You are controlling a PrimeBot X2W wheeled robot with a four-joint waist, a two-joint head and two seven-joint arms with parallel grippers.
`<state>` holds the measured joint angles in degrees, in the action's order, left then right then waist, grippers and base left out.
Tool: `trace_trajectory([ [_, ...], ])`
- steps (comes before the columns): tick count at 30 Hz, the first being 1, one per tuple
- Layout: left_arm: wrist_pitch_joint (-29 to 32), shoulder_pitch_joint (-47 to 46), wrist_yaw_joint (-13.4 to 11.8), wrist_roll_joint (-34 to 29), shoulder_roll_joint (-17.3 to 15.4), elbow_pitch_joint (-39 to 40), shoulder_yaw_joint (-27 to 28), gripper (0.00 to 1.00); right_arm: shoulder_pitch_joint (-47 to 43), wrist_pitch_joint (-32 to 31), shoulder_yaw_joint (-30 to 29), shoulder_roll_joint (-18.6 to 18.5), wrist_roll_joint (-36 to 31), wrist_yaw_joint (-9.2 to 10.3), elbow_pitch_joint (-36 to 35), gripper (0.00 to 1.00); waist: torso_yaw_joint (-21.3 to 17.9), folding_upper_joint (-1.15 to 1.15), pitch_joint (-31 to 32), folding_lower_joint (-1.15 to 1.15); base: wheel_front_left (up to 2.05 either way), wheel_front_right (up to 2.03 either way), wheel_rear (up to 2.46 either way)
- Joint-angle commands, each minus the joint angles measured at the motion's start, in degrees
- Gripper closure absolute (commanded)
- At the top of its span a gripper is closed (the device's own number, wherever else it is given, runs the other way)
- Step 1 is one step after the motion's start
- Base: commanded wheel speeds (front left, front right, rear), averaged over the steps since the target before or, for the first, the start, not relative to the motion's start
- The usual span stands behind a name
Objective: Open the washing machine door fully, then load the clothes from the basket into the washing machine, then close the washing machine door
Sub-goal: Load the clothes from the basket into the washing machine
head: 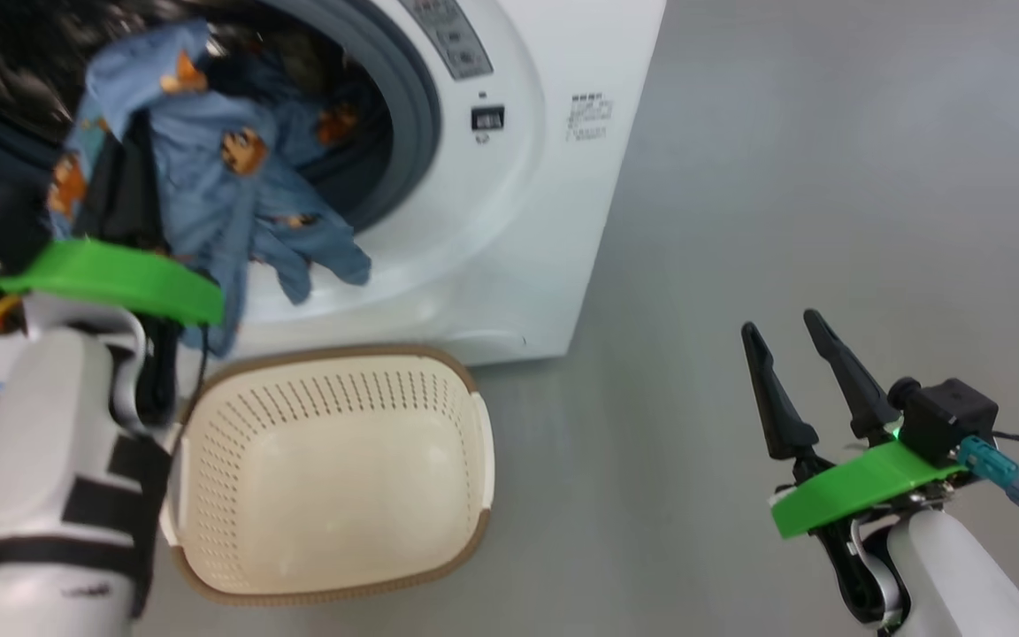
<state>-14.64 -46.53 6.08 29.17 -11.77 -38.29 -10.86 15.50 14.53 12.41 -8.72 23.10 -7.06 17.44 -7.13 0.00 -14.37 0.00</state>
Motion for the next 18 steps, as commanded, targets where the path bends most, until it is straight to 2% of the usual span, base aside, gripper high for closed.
trace_trajectory([
  [1, -0.36, -3.55, 0.58, -0.68, -2.59, -0.41, 1.34, 1.00, 1.46, 0.47, 0.61, 0.24, -0.93, -0.43, -1.81, 0.00, -2.41, 0.00, -6.02, 0.00, 0.00, 0.00, 0.00],
  [11, -0.36, -16.23, 1.29, -2.12, -5.51, -12.70, 1.00, 1.00, 3.73, 0.47, -0.78, 2.05, -2.46, -0.43, -4.13, 0.00, -6.63, 0.00, -15.78, 0.00, 0.00, 0.00, 0.00],
  [18, -0.36, -23.24, 1.37, -3.09, -7.26, -17.14, -0.05, 1.00, 4.45, 0.47, -0.79, 3.42, -3.16, -0.43, -5.57, 0.00, -8.33, 0.00, -21.01, 0.00, 0.00, 0.00, 0.00],
])
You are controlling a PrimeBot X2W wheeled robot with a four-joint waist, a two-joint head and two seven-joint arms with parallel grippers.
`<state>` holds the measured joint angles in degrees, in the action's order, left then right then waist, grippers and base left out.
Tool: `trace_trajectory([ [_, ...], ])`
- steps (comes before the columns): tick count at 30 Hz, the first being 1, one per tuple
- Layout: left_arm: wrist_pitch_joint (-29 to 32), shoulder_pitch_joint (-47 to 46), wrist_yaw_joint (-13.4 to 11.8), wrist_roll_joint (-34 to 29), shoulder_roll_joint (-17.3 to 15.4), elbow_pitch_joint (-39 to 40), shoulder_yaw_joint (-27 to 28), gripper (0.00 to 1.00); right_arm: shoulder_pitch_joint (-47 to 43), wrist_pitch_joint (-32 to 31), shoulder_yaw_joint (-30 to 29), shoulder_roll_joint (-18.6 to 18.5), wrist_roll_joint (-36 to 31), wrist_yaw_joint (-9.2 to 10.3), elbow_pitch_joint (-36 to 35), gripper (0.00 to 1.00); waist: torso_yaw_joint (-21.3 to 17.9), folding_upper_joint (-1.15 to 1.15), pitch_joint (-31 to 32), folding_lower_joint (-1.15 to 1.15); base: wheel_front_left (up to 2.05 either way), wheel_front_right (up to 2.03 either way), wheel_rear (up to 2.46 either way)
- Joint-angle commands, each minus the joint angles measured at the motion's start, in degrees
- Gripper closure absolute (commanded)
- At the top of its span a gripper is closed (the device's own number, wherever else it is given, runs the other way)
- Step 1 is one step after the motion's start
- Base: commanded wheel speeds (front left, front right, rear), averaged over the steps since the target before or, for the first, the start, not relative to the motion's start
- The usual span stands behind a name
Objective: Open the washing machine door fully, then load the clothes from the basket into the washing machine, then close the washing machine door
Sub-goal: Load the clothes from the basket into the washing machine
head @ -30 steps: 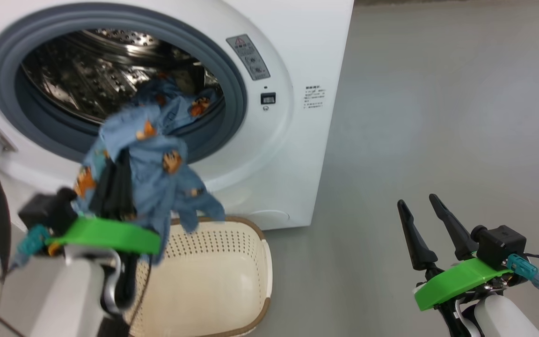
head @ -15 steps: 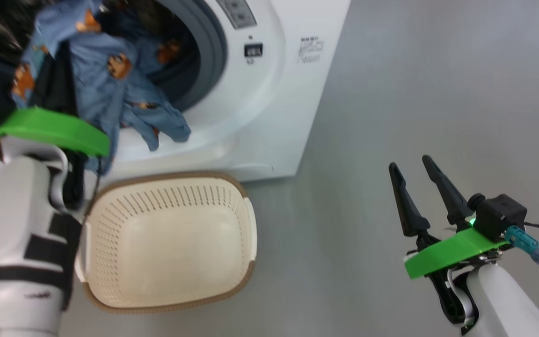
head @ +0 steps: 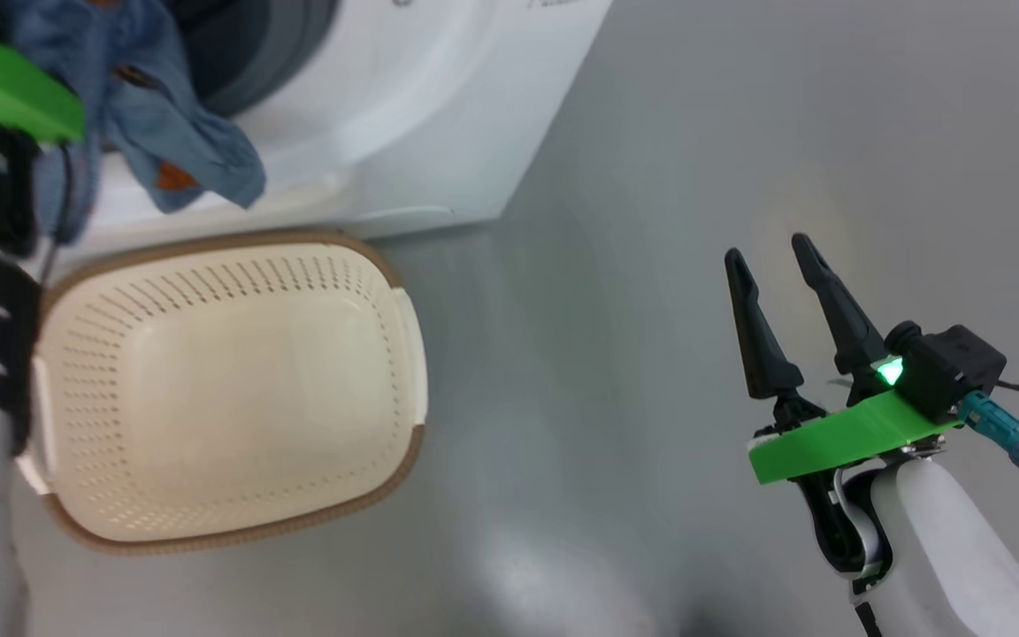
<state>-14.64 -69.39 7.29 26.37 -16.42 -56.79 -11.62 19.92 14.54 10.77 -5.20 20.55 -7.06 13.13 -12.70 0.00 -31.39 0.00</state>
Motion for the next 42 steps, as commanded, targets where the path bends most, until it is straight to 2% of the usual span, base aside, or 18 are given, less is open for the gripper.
trace_trajectory([
  [1, -0.36, -1.41, 0.17, -0.30, -2.79, 0.86, 0.55, 1.00, 0.11, 0.46, 0.85, 0.10, -0.71, -0.43, -1.42, 0.00, -3.00, 0.00, -4.61, 0.00, 0.00, 0.00, 0.00],
  [8, -0.36, -7.84, -0.35, -0.89, -4.26, 0.94, 2.78, 1.00, 0.38, 0.46, 1.91, 1.08, -1.05, -0.43, -1.71, 0.00, -4.93, 0.00, -6.68, 0.00, 0.00, 0.00, 0.00],
  [14, -0.36, -8.24, -1.65, -4.43, -4.64, 14.20, 10.83, 1.00, 0.73, 0.46, 1.75, 1.53, -0.80, -0.43, -1.60, 0.00, -6.37, 0.00, -7.70, 0.00, 0.00, 0.00, 0.00],
  [17, -0.36, -6.71, -1.24, -5.88, -3.33, 16.32, 14.15, 1.00, 0.90, 0.46, 1.66, 1.70, -0.75, -0.43, -1.42, 0.00, -6.57, 0.00, -7.83, 0.00, 0.00, 0.00, 0.00],
  [18, -0.36, -6.42, -1.19, -6.32, -2.89, 15.74, 14.83, 0.62, 0.95, 0.46, 1.64, 1.75, -0.74, -0.43, -1.29, 0.00, -6.52, 0.00, -7.77, 0.00, 0.00, 0.00, 0.00],
  [19, -0.36, -6.02, -1.21, -6.71, -2.40, 14.01, 15.18, 0.00, 1.01, 0.46, 1.67, 1.80, -0.69, -0.43, -1.12, 0.00, -6.45, 0.00, -7.62, 0.00, 0.00, 0.00, 0.00],
  [24, 0.91, -6.79, -1.08, -8.06, -1.13, -0.05, 13.36, 0.00, 1.19, 0.46, 2.04, 1.92, -0.55, -0.43, -0.28, 0.00, -5.77, 0.00, -6.33, 0.00, 0.00, 0.00, 0.00],
  [28, 1.28, -8.37, -0.95, -8.93, -0.81, -6.82, 11.74, 0.00, 1.34, 0.46, 1.92, 1.84, -0.56, -0.43, 0.13, 0.00, -5.07, 0.00, -5.07, 0.00, 0.00, 0.00, 0.00],
  [34, 0.61, -8.36, -0.52, -9.14, 0.16, -11.77, 10.24, 0.00, 1.49, 0.46, 2.47, 1.81, -0.39, -0.43, 0.72, 0.00, -4.26, 0.00, -2.47, 0.00, 0.00, 0.00, 0.00],
  [42, -0.19, -4.64, -0.05, -8.47, 1.50, -12.77, 9.26, 0.00, 1.29, 0.46, 2.53, 1.41, -0.10, -0.43, 1.61, 0.00, -3.37, 0.00, 1.77, 0.00, 0.00, 0.00, 0.00],
])
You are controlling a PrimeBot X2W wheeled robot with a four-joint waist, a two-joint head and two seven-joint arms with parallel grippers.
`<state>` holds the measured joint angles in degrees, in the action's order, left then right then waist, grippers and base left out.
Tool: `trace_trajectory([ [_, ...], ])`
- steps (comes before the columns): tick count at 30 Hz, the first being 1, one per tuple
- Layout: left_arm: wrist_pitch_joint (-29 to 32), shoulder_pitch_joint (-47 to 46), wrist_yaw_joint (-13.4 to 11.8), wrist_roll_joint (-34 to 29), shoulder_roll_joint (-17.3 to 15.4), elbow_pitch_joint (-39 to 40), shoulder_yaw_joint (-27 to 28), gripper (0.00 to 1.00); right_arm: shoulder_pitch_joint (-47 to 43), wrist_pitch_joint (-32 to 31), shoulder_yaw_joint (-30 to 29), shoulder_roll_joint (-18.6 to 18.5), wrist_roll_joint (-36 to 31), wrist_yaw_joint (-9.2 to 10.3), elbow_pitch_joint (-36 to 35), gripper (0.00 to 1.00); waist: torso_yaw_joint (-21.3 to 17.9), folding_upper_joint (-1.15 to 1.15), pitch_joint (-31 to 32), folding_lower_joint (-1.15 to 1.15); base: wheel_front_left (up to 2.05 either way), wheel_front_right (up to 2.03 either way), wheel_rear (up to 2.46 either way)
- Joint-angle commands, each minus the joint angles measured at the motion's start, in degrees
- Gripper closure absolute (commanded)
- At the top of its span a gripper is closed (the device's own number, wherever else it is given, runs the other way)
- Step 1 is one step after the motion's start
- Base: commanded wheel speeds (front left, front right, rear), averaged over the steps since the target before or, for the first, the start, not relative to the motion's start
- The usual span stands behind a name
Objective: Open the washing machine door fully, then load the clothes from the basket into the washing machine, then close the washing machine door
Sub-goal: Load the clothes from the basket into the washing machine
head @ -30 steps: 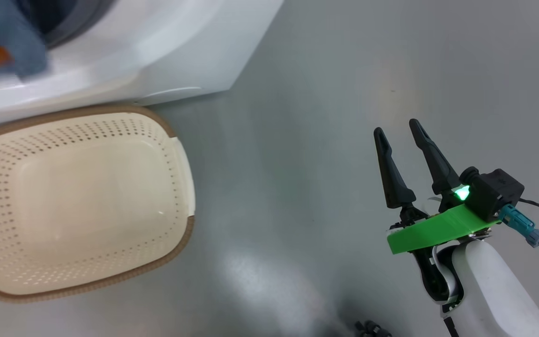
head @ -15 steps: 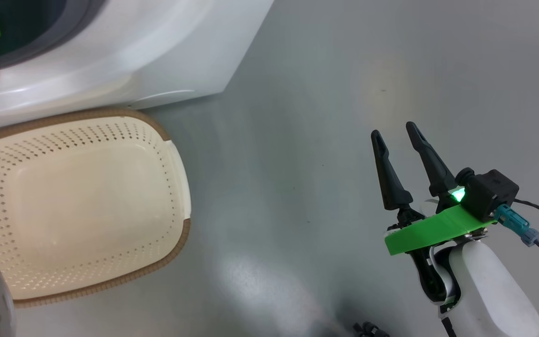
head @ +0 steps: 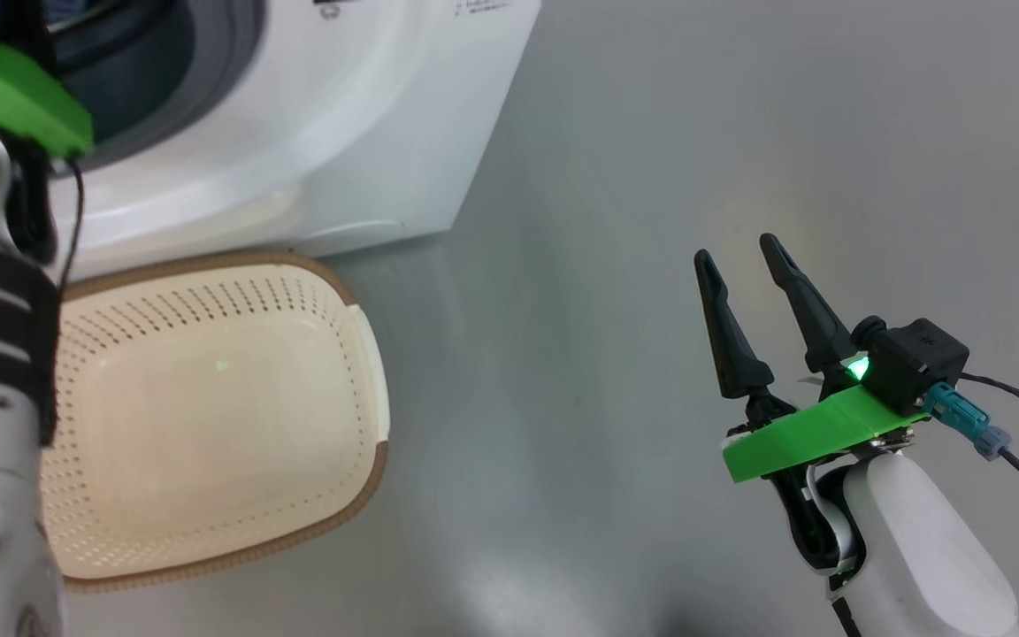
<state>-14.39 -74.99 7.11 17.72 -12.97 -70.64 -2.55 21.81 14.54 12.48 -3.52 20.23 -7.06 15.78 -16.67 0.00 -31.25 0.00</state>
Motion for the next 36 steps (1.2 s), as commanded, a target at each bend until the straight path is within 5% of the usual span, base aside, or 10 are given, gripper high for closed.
trace_trajectory([
  [1, -0.54, 2.63, 0.21, 0.28, -1.63, 1.62, -0.17, 0.00, -0.79, 0.46, 0.71, -0.49, 0.29, -0.43, -0.81, 0.00, 0.94, 0.00, 3.06, 0.00, 0.00, 0.00, 0.00],
  [14, -0.60, 19.29, 0.36, 3.10, 1.12, 15.53, -0.54, 0.00, -2.58, 0.46, 0.90, -2.40, 1.22, -0.43, 1.37, 0.00, 4.89, 0.00, 13.75, 0.00, 0.00, 0.00, 0.00],
  [36, -0.61, 48.97, 0.37, 5.23, 1.25, 37.26, -1.60, 0.00, -9.48, 0.46, 1.42, -5.27, 3.41, -0.43, 3.76, 0.00, 12.83, 0.00, 27.92, 0.00, 0.00, 0.00, 0.00],
])
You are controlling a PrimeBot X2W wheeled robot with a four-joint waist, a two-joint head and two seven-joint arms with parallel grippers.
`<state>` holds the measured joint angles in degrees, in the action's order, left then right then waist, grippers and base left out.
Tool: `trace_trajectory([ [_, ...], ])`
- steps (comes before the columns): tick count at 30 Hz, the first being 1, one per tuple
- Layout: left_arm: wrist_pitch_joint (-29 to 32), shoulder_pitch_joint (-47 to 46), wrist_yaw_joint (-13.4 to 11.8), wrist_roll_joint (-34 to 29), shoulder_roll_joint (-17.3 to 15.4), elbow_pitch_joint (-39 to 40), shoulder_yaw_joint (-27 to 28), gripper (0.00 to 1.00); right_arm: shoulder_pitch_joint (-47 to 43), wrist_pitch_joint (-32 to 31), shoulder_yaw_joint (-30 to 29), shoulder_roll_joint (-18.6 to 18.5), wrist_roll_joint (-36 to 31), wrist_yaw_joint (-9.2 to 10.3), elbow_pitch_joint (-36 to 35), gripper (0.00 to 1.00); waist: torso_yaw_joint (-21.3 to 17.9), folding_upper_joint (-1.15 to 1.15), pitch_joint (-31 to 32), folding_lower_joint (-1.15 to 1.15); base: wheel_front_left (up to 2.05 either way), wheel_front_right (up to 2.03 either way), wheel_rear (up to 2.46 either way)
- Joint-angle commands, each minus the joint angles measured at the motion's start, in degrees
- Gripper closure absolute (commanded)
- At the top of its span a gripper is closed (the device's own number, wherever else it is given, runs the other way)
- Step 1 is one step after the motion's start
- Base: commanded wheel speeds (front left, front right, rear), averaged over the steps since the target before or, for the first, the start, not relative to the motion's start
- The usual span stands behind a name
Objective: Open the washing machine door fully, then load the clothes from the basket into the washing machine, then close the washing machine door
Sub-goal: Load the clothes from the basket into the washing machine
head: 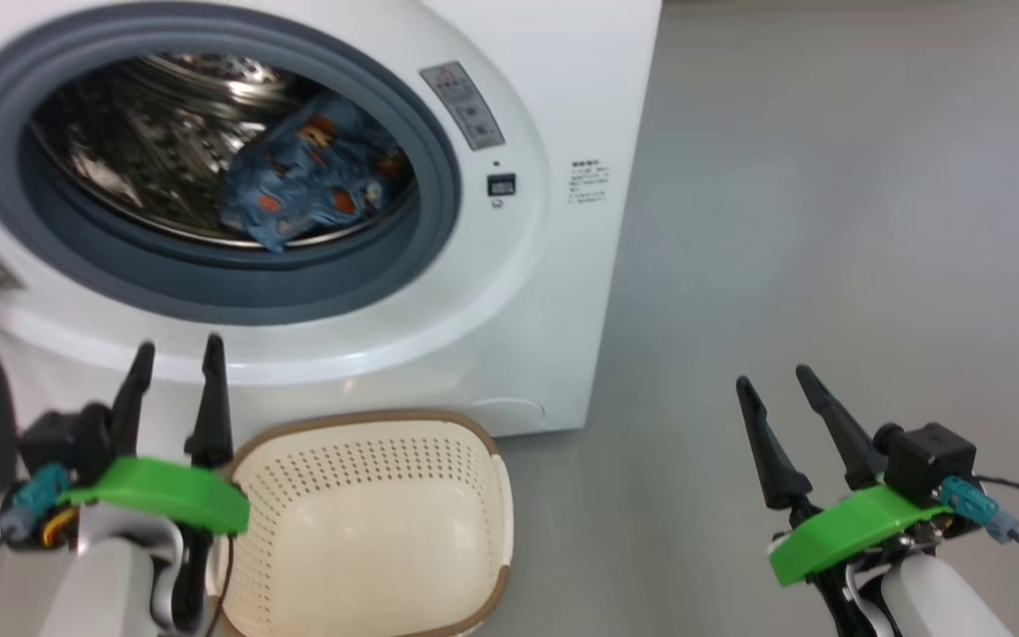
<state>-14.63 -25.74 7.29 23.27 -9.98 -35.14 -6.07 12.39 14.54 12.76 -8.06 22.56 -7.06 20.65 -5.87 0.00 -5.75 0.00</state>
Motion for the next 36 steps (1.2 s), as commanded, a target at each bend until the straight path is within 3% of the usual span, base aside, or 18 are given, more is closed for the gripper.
trace_trajectory([
  [1, -0.37, 0.81, 0.19, -0.40, -1.55, 2.44, 2.24, 0.00, -0.46, 0.46, 1.11, -0.81, 1.17, -0.43, -1.05, 0.00, 2.24, 0.00, 2.93, 0.00, 0.00, 0.00, 0.00],
  [13, -0.37, 9.75, 0.20, -2.48, 0.38, 10.46, 4.52, 0.00, -2.68, 0.46, 0.65, -1.72, 1.72, -0.43, -1.33, 0.00, 3.82, 0.00, 5.26, 0.00, 0.00, 0.00, 0.00],
  [36, -0.37, 11.99, 0.20, -3.22, 3.03, 11.04, 6.64, 0.00, -2.30, 0.46, 0.02, -2.61, 1.02, -0.43, -2.11, 0.00, 5.46, 0.00, 5.28, 0.00, 0.00, 0.00, 0.00],
])
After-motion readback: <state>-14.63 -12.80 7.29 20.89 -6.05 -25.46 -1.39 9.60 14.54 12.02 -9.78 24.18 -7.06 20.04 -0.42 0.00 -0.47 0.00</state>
